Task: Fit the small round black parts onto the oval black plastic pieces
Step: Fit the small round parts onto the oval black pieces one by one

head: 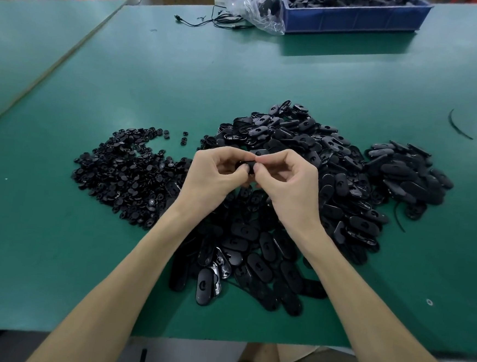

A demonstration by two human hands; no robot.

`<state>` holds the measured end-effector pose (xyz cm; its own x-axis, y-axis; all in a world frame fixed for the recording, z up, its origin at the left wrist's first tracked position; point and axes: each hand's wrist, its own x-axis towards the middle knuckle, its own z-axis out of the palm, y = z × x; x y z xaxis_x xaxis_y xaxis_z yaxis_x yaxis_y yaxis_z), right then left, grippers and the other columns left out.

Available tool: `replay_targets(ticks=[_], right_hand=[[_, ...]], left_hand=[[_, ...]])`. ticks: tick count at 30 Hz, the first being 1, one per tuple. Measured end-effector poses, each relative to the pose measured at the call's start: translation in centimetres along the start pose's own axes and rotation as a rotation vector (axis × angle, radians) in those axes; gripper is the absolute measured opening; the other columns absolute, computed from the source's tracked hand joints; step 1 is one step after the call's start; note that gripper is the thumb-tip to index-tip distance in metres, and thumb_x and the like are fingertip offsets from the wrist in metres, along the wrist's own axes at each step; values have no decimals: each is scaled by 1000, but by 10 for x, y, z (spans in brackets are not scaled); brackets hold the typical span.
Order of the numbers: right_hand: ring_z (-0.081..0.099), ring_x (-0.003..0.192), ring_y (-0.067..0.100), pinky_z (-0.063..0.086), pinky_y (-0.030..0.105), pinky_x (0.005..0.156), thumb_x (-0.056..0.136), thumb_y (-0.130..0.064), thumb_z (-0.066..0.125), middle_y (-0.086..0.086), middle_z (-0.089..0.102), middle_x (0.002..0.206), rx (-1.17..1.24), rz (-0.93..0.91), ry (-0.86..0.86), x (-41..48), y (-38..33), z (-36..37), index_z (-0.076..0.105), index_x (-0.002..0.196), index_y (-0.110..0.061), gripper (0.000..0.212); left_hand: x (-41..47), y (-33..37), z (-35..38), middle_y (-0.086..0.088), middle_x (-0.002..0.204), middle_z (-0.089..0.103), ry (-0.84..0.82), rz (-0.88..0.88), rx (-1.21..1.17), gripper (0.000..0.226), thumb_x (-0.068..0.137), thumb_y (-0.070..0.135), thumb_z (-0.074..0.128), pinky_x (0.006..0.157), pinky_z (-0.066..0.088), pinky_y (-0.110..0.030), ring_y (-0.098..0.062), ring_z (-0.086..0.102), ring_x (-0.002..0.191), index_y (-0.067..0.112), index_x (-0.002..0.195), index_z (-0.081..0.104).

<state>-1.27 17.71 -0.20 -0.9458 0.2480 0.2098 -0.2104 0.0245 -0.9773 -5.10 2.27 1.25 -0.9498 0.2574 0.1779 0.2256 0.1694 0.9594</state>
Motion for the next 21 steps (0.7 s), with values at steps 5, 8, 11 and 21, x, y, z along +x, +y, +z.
replay_targets(ticks=[5,8,11,21], right_hand=[[76,74,13,53,13,57,93,-6,75,2,78,85,22,-3,22,1,-2,-1,73,91,-19,13],[76,74,14,55,16,60,93,-6,76,2,78,84,25,3,20,1,0,0,74,91,-20,13],[76,73,15,57,18,64,92,-5,76,2,78,85,39,8,16,2,1,0,74,91,-17,13],[77,80,19,60,25,70,94,-8,74,3,79,90,49,1,18,3,6,1,74,97,-16,9]], left_hand=[[0,3,-11,-11,99,80,-83,-35,-156,21,93,-2,70,84,61,-28,-25,78,90,3,113,76],[2,2,-13,-13,100,79,-111,-61,-179,21,94,-4,69,86,62,-31,-27,78,92,2,113,76],[2,1,-12,-12,98,80,-97,-54,-156,20,94,-4,69,83,62,-29,-26,78,89,4,110,77],[-1,-3,-6,-13,99,79,-51,-52,-139,17,96,2,70,83,62,-32,-25,76,88,3,112,75]])
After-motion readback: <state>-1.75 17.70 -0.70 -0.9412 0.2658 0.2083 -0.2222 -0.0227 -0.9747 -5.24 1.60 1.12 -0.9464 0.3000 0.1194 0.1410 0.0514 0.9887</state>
